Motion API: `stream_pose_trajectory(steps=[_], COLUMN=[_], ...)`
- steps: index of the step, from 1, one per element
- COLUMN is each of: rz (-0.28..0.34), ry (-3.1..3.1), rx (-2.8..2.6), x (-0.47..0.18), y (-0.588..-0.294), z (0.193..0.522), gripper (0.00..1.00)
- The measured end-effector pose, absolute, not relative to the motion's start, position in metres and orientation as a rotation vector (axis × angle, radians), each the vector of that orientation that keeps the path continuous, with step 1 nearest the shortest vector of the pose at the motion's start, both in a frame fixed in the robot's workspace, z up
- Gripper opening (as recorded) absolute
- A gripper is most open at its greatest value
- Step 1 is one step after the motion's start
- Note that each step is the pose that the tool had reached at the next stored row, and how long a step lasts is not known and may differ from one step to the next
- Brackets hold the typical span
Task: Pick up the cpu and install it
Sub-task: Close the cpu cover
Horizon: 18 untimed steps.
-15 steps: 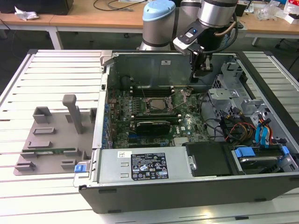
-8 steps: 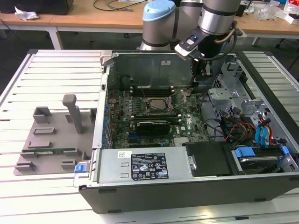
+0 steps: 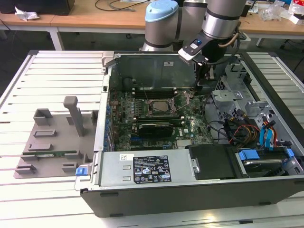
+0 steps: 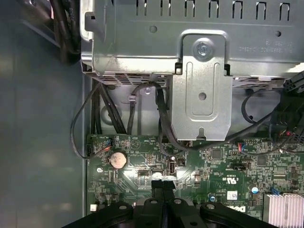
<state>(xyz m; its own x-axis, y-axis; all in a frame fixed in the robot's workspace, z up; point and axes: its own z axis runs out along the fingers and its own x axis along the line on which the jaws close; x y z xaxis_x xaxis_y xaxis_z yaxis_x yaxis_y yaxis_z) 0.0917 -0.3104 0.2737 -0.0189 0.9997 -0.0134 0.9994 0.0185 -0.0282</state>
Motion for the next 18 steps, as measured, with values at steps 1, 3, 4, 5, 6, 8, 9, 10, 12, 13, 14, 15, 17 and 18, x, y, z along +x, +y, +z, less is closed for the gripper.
stream_pose_trajectory(steps=[1, 3, 4, 5, 6, 8, 9, 10, 12, 13, 14, 15, 17, 18], rz=[0.046, 0.046, 0.046, 0.047, 0.047, 0.048, 0.048, 0.047, 0.043, 0.041, 0.041, 0.041, 0.041, 0.04], ry=[-2.235, -2.234, -2.234, -2.234, -2.234, -2.234, -2.235, -2.236, -2.235, -2.234, -2.234, -2.234, -2.234, -2.235], rx=[-2.193, -2.193, -2.193, -2.193, -2.193, -2.192, -2.191, -2.19, -2.188, -2.187, -2.187, -2.187, -2.187, -2.187], x=[0.092, 0.094, 0.095, 0.095, 0.095, 0.095, 0.095, 0.093, 0.085, 0.081, 0.078, 0.076, 0.068, 0.063], y=[-0.31, -0.31, -0.31, -0.31, -0.31, -0.31, -0.31, -0.31, -0.31, -0.31, -0.31, -0.31, -0.31, -0.31], z=[0.272, 0.269, 0.266, 0.264, 0.26, 0.255, 0.253, 0.25, 0.247, 0.246, 0.246, 0.246, 0.246, 0.246], gripper=[0.11, 0.11, 0.11, 0.11, 0.11, 0.11, 0.11, 0.11, 0.11, 0.11, 0.11, 0.11, 0.11, 0.11])
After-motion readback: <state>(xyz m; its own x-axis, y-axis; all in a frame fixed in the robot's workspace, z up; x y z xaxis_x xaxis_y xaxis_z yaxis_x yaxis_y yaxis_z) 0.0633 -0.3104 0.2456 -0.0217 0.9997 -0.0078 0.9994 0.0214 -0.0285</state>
